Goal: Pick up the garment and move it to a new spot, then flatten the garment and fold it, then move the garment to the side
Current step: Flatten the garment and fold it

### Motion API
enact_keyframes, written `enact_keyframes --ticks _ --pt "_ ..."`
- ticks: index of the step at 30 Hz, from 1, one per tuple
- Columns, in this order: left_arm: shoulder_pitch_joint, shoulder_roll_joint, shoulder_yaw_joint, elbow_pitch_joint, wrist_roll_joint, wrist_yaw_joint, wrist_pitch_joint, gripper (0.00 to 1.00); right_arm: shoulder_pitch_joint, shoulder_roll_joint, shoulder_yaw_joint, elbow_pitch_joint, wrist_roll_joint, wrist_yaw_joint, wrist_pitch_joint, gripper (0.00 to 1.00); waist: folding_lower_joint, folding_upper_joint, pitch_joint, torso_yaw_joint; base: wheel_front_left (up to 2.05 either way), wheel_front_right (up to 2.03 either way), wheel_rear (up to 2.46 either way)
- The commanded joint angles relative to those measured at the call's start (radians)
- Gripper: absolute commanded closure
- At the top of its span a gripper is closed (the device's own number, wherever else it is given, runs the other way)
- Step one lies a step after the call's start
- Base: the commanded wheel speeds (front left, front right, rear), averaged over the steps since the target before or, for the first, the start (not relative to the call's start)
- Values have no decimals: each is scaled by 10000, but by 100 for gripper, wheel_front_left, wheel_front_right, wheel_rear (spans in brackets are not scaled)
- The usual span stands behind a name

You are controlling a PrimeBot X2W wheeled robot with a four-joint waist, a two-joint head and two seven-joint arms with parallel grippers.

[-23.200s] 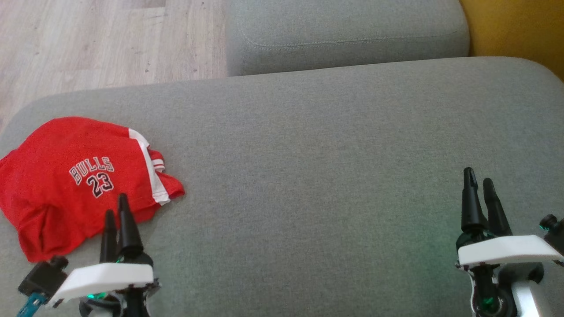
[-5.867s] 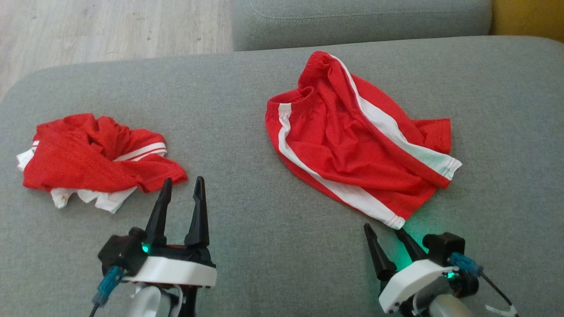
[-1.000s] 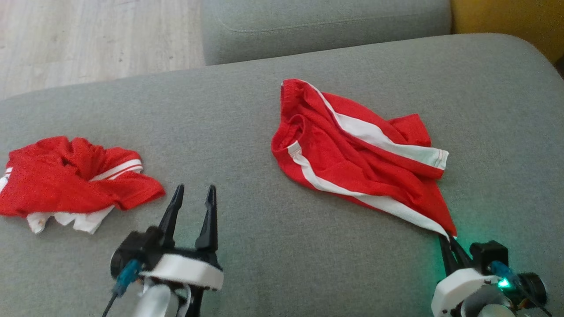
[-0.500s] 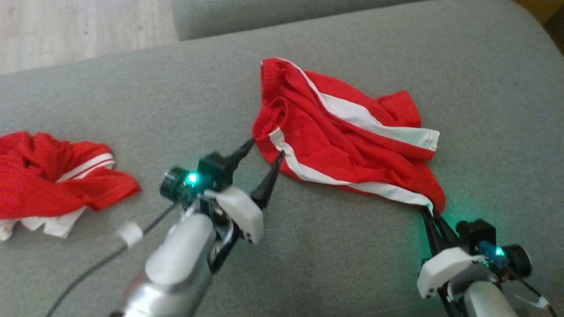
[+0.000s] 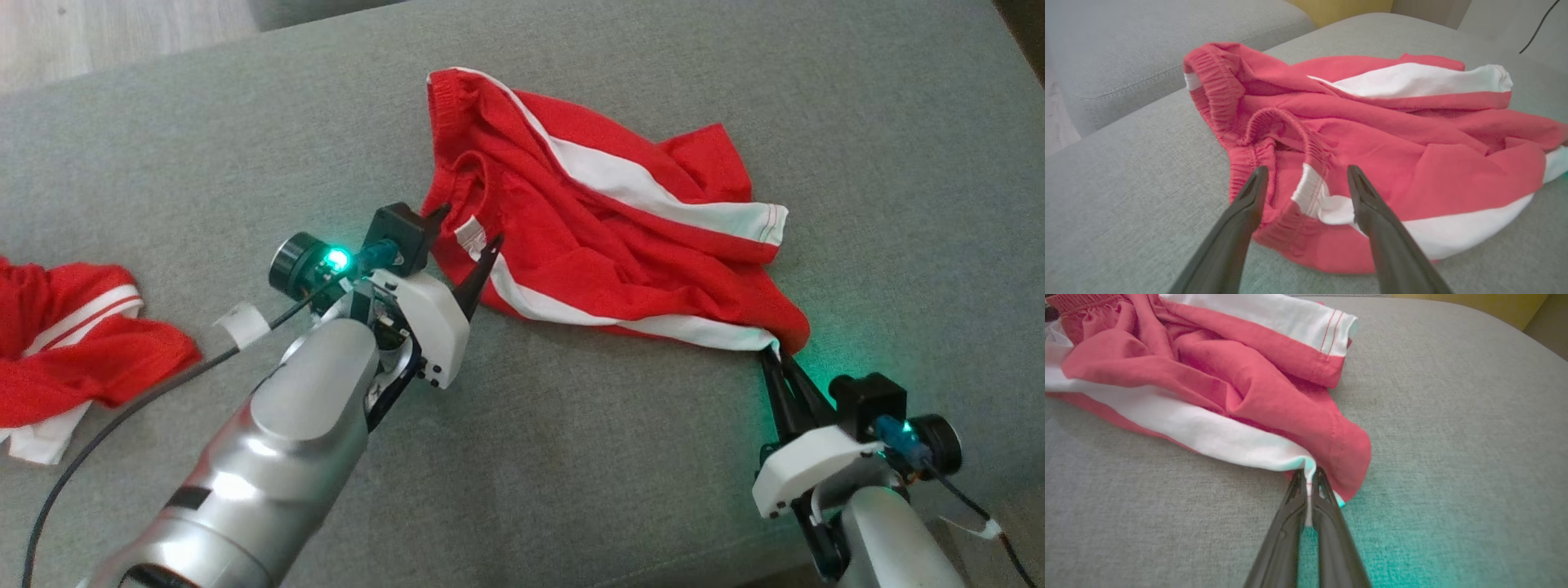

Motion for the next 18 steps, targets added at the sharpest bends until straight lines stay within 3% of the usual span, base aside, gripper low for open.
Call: enact_keyframes --ticks 1,12,14,15,18 --pt "-502 198 171 -189 -49 16 -56 0 -294 -49 274 -210 81 -7 -134 100 -1 0 21 -20 0 0 0" --pt "-926 361 -767 621 -687 16 -84 0 -441 -49 329 99 187 -7 -291 100 -1 0 22 -67 0 0 0" --pt "-984 353 -881 709 -784 16 -94 59 -463 -49 326 134 180 -7 -308 100 -1 0 20 -61 0 0 0" --pt "-1008 345 -969 729 -837 16 -89 100 -477 -49 326 150 179 -7 -315 100 -1 0 18 -60 0 0 0" --pt "-1065 351 -1223 749 -1037 16 -119 100 -503 -49 322 197 179 -7 -339 100 -1 0 2 -48 0 0 0"
